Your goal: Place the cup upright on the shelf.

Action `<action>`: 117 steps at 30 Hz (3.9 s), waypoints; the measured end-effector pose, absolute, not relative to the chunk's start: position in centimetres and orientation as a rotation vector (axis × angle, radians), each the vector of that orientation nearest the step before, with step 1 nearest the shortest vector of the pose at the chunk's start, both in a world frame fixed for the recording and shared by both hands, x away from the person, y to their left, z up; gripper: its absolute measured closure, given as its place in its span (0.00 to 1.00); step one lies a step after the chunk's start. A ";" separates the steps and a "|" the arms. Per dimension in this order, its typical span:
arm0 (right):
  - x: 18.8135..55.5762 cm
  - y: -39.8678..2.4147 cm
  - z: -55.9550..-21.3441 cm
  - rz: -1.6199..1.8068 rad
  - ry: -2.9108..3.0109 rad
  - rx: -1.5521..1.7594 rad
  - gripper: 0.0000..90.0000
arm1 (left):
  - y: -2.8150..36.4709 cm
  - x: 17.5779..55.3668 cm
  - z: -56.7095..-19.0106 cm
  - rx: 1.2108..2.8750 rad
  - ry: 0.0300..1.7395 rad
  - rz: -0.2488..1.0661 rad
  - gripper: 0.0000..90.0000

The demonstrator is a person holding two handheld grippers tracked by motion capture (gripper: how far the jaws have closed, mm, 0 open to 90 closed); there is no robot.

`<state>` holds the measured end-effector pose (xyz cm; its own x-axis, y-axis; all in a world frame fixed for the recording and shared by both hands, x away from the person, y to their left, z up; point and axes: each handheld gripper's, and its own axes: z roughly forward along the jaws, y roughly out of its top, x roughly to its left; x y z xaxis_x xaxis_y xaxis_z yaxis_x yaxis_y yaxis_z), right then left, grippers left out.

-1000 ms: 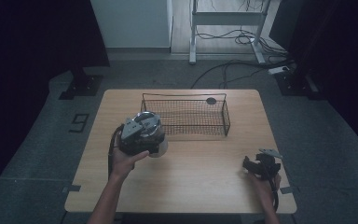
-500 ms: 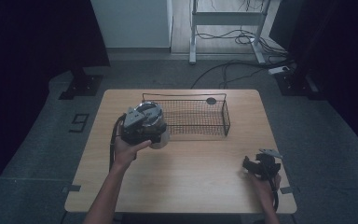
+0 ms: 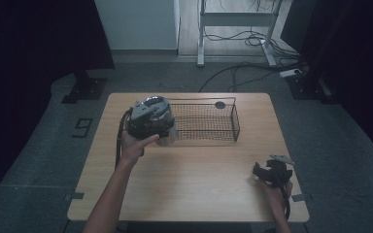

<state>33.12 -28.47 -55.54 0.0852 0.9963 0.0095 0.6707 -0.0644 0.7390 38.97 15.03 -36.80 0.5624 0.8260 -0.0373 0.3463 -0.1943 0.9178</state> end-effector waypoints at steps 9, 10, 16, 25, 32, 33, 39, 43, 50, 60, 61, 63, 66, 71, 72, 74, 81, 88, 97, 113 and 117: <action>33.1 -28.5 -55.5 0.736 1.644 1.796 0.15 | 14.5 41.8 -36.7 1.761 0.999 0.589 0.04; 33.1 -28.5 -55.5 0.736 1.644 1.796 0.15 | 14.4 42.2 -36.7 1.752 1.008 0.589 0.04; 33.1 -28.5 -55.5 0.736 1.644 1.796 0.15 | 14.0 44.3 -36.7 1.746 1.030 0.591 0.04; 33.1 -28.5 -55.5 0.735 1.645 1.797 0.15 | 13.4 47.5 -37.8 1.740 1.078 0.592 0.04; 33.1 -28.5 -55.5 0.735 1.644 1.797 0.15 | 12.7 50.0 -39.7 1.757 1.119 0.625 0.04; 33.1 -28.5 -55.5 0.735 1.645 1.797 0.15 | 12.6 50.2 -40.0 1.766 1.124 0.624 0.04; 33.1 -28.5 -55.5 0.735 1.644 1.797 0.15 | 11.6 51.1 -42.1 1.794 1.152 0.617 0.04; 33.1 -28.5 -55.5 0.735 1.644 1.797 0.15 | 11.1 51.4 -43.2 1.811 1.167 0.609 0.04; 33.1 -28.5 -55.5 0.735 1.644 1.797 0.15 | 10.5 51.9 -44.8 1.834 1.206 0.601 0.04; 33.1 -28.5 -55.5 0.735 1.644 1.797 0.15 | 10.1 52.2 -46.4 1.869 1.227 0.582 0.04; 33.1 -28.5 -55.5 0.735 1.644 1.797 0.15 | 10.1 52.2 -46.6 1.878 1.224 0.581 0.04; 33.1 -28.5 -55.5 0.735 1.644 1.797 0.15 | 10.0 52.1 -46.9 1.882 1.226 0.581 0.04; 33.1 -28.5 -55.5 0.735 1.644 1.796 0.15 | 9.9 52.0 -47.2 1.872 1.226 0.588 0.04; 33.1 -28.5 -55.5 0.735 1.644 1.797 0.15 | 9.9 51.7 -47.3 1.903 1.193 0.591 0.04; 33.1 -28.5 -55.5 0.735 1.644 1.797 0.15 | 9.9 51.6 -47.4 1.909 1.187 0.595 0.04; 33.1 -28.5 -55.5 0.735 1.644 1.797 0.15 | 10.0 51.5 -47.4 1.901 1.194 0.591 0.04; 33.1 -28.5 -55.5 0.735 1.644 1.797 0.15 | 10.5 50.8 -46.5 1.873 1.205 0.582 0.00; 33.1 -28.5 -55.5 0.735 1.644 1.797 0.15 | 11.1 49.9 -45.4 1.845 1.197 0.600 0.00; 33.1 -28.5 -55.5 0.735 1.644 1.797 0.15 | 12.4 47.5 -42.9 1.809 1.171 0.639 0.00; 33.1 -28.5 -55.5 0.735 1.643 1.800 0.15 | 15.6 40.8 -43.1 1.851 1.103 0.595 0.00; 33.1 -28.4 -55.5 0.734 1.643 1.801 0.15 | 16.5 39.1 -44.2 1.853 1.114 0.554 0.00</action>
